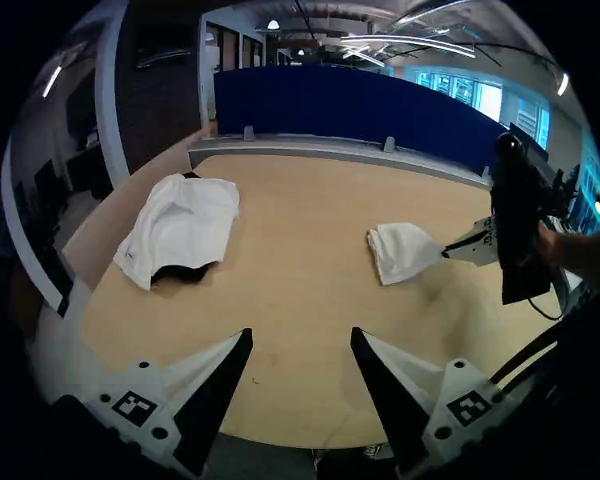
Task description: Fold towel
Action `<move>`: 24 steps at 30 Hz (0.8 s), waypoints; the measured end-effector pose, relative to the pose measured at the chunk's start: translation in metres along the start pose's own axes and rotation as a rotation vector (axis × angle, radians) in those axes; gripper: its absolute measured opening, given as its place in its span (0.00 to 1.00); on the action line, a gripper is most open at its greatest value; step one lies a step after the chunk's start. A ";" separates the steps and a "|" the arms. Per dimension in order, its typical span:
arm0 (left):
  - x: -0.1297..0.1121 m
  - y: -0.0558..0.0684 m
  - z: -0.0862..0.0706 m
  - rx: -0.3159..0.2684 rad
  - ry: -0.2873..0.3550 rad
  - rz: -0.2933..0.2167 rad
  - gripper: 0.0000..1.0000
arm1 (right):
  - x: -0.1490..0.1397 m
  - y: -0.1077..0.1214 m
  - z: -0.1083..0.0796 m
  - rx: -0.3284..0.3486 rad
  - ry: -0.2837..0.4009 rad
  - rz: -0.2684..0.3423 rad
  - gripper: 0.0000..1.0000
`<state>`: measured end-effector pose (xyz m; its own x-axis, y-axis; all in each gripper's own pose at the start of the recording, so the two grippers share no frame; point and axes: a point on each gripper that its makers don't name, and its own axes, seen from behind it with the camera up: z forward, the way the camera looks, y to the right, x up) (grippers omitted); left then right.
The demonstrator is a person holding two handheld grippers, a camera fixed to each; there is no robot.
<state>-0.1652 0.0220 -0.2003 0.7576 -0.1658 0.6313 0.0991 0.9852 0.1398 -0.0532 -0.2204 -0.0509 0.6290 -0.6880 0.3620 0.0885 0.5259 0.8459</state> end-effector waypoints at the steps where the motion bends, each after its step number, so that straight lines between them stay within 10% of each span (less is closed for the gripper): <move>1: 0.002 0.001 0.000 -0.003 0.005 0.002 0.91 | 0.009 0.004 -0.005 -0.005 0.011 -0.005 0.04; 13: 0.026 0.007 0.000 -0.040 0.056 0.028 0.91 | 0.099 0.034 -0.065 -0.050 0.121 -0.101 0.04; 24: 0.035 0.012 -0.002 -0.069 0.072 0.033 0.91 | 0.105 0.050 -0.088 -0.087 0.126 -0.095 0.04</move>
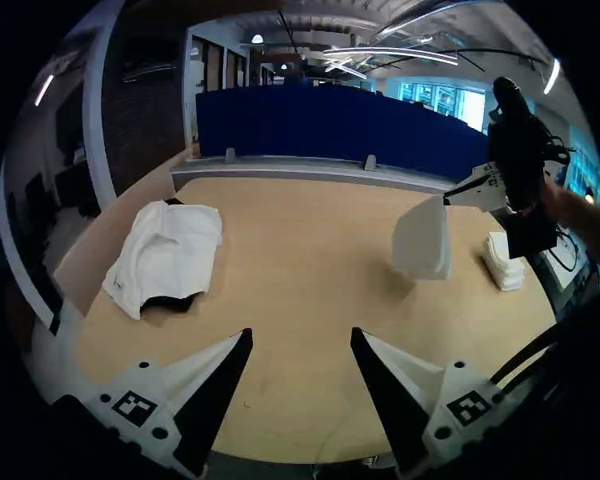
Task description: Fold towel
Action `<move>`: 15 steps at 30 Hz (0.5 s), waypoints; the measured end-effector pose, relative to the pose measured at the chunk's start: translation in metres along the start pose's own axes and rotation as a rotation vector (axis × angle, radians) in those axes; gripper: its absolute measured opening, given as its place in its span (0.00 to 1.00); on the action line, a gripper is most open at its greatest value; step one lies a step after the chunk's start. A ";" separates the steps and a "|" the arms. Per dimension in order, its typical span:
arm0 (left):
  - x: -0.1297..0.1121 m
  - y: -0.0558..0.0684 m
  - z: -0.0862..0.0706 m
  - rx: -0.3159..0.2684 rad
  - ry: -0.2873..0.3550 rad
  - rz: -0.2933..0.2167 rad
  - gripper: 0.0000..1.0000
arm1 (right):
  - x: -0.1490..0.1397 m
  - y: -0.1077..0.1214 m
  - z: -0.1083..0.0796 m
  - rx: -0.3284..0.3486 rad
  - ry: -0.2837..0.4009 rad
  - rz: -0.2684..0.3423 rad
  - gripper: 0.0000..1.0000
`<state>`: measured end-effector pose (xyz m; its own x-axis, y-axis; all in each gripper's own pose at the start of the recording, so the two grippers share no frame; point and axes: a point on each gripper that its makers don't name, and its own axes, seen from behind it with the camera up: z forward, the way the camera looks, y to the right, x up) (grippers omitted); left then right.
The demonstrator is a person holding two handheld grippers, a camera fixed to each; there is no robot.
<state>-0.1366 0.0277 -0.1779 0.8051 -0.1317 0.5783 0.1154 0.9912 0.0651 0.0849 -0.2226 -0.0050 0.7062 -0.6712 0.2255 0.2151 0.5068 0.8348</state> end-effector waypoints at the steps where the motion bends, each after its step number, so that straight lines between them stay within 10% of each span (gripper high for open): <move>1: 0.000 0.000 0.000 -0.002 0.000 0.002 0.91 | -0.001 0.001 -0.001 -0.004 0.000 0.005 0.04; 15: 0.007 0.009 0.004 -0.033 0.001 0.011 0.91 | -0.008 0.034 -0.024 -0.070 0.009 0.069 0.04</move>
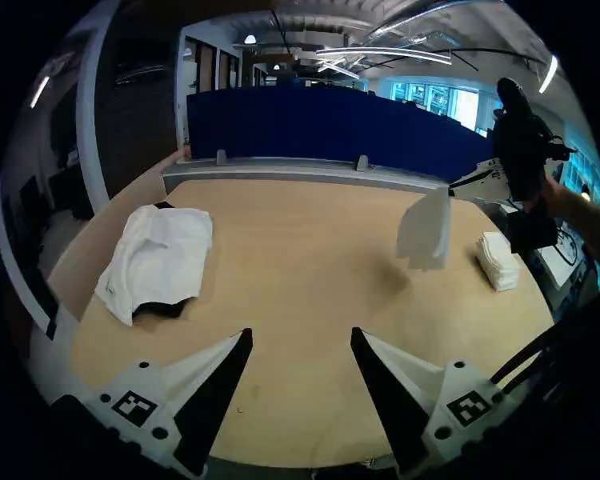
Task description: Fold towel
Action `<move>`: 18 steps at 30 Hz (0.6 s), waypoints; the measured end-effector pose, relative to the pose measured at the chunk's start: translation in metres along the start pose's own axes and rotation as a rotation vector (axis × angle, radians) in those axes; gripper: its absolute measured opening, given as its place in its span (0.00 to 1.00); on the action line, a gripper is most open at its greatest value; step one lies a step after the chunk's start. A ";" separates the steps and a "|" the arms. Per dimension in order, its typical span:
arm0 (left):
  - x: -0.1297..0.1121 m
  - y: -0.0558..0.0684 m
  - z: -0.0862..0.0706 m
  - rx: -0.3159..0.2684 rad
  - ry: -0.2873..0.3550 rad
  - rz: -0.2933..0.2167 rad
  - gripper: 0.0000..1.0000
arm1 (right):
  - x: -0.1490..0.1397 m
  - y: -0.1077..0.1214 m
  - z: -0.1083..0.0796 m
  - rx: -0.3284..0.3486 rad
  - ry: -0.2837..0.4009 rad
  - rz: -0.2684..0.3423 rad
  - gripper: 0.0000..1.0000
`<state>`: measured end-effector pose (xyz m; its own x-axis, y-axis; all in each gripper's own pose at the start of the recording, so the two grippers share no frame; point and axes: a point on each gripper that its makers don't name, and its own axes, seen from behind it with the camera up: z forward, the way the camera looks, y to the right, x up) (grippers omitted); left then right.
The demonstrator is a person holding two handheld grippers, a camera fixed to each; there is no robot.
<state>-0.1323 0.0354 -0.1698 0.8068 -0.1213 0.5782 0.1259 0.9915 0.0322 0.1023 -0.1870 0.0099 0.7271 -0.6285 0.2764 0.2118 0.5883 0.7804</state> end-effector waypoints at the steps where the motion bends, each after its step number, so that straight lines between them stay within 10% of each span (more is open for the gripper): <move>1: 0.001 0.000 0.001 -0.001 0.000 0.001 0.91 | -0.002 0.004 -0.002 -0.007 -0.002 0.005 0.04; 18: 0.009 0.013 0.016 -0.019 -0.008 0.027 0.91 | -0.049 0.093 -0.045 -0.136 -0.056 0.075 0.04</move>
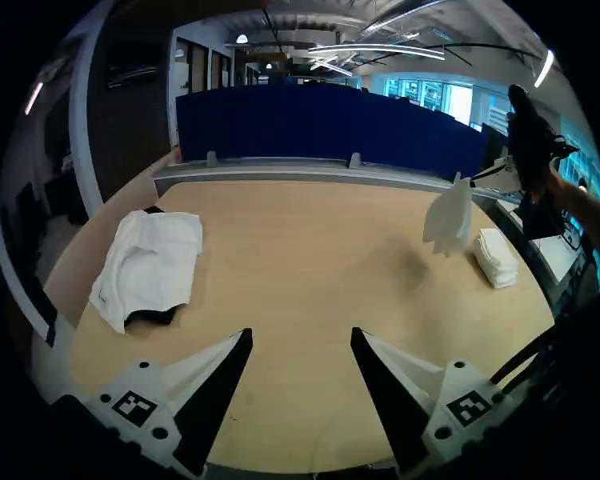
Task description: Fold towel
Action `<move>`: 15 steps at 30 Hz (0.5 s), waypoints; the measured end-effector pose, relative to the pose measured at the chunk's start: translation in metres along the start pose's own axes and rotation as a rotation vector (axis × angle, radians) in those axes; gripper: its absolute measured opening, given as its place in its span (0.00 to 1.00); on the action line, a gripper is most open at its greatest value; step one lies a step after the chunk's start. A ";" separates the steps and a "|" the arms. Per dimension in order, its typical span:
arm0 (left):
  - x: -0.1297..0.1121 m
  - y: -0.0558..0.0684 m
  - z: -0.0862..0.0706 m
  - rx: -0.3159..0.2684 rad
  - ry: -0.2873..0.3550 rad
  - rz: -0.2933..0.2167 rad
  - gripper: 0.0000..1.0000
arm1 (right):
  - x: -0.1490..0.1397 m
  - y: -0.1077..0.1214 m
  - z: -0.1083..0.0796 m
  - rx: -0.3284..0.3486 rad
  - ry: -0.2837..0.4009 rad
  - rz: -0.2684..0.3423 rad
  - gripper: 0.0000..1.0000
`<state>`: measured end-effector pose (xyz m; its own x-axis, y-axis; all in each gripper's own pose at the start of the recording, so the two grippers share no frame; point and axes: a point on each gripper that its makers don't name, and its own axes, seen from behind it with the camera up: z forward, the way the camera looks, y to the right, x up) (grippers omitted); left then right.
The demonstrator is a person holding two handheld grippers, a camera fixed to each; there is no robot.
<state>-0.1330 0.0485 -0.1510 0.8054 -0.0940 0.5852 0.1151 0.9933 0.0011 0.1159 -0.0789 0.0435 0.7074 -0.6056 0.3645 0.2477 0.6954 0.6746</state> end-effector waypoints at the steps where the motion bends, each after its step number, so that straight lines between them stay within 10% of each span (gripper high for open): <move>1: 0.001 0.001 0.001 -0.001 -0.001 0.004 0.91 | -0.004 0.008 -0.002 -0.010 -0.006 0.002 0.04; 15: 0.006 0.016 0.011 -0.008 -0.018 0.010 0.91 | -0.051 0.109 -0.030 -0.120 -0.070 0.038 0.04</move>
<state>-0.1328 0.0648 -0.1384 0.7957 -0.0825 0.6000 0.1114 0.9937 -0.0111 0.1266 0.0395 0.0793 0.6709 -0.6003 0.4353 0.3019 0.7573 0.5791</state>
